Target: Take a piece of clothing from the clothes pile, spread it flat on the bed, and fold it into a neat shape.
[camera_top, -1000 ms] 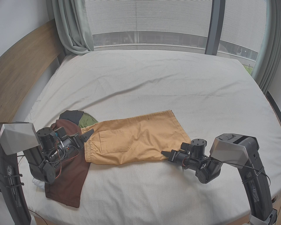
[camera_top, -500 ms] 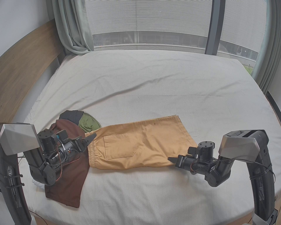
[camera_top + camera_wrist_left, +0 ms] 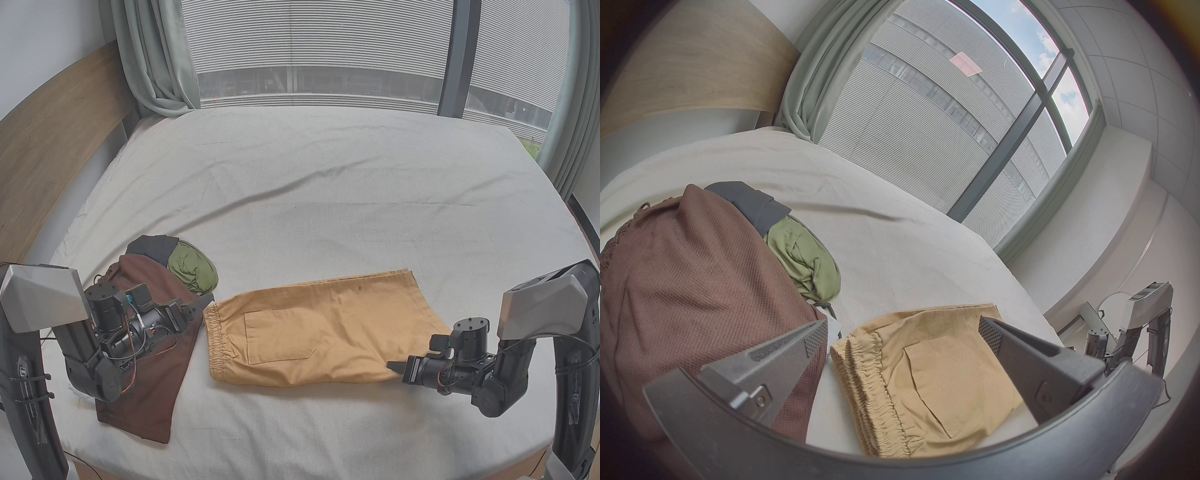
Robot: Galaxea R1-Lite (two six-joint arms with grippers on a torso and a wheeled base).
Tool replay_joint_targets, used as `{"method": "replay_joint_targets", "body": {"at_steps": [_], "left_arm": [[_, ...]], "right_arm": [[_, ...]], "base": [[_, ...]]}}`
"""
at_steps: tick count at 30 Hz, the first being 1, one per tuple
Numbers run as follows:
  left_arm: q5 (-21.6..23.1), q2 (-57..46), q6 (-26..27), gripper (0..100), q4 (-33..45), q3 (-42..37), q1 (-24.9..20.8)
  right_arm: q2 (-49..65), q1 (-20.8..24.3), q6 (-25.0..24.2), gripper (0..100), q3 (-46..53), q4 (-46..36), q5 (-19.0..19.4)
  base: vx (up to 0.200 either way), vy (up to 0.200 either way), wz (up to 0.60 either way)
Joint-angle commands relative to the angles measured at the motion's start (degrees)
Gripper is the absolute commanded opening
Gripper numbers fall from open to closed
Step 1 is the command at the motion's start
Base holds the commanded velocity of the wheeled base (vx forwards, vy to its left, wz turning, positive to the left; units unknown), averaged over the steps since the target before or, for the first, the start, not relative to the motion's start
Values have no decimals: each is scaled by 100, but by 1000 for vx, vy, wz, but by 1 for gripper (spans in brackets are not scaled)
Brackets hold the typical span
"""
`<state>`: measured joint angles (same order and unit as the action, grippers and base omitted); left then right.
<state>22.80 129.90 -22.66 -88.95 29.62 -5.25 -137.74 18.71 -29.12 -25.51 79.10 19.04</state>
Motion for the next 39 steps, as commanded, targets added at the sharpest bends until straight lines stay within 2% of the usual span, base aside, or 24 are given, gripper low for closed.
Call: {"method": "replay_joint_targets", "body": {"at_steps": [1, 13, 18, 19, 25, 31, 36, 39], "left_arm": [[14, -70, -1, 100, -17, -71, -37], [67, -62, -63, 100, -17, 26, -46], [383, -79, -45, 100, -17, -53, -55], [401, -79, -54, 100, -17, -80, -55], [471, -44, -54, 100, -17, -106, -81], [586, -53, -45, 100, -17, -106, -72], [691, -62, -19, 100, -17, -71, -55], [700, -70, -1, 100, -17, -53, -28]], "right_arm": [[72, -26, 30, 0, 495, 140, -23], [-77, -17, 47, 0, 802, 360, -32], [-297, -26, 47, 0, 873, 659, -32], [-341, -26, 47, 100, 882, 729, -32], [-508, 27, 38, 100, 978, 914, -173], [-447, 97, 47, 100, 1259, 914, -138], [-429, 247, 21, 100, 1550, 923, 73], [-139, 423, 38, 100, 1699, 914, 399]], "base": [[0, 0, 0], [0, 0, 0], [0, 0, 0], [0, 0, 0], [0, 0, 0], [0, 0, 0], [0, 0, 0], [0, 0, 0]]}}
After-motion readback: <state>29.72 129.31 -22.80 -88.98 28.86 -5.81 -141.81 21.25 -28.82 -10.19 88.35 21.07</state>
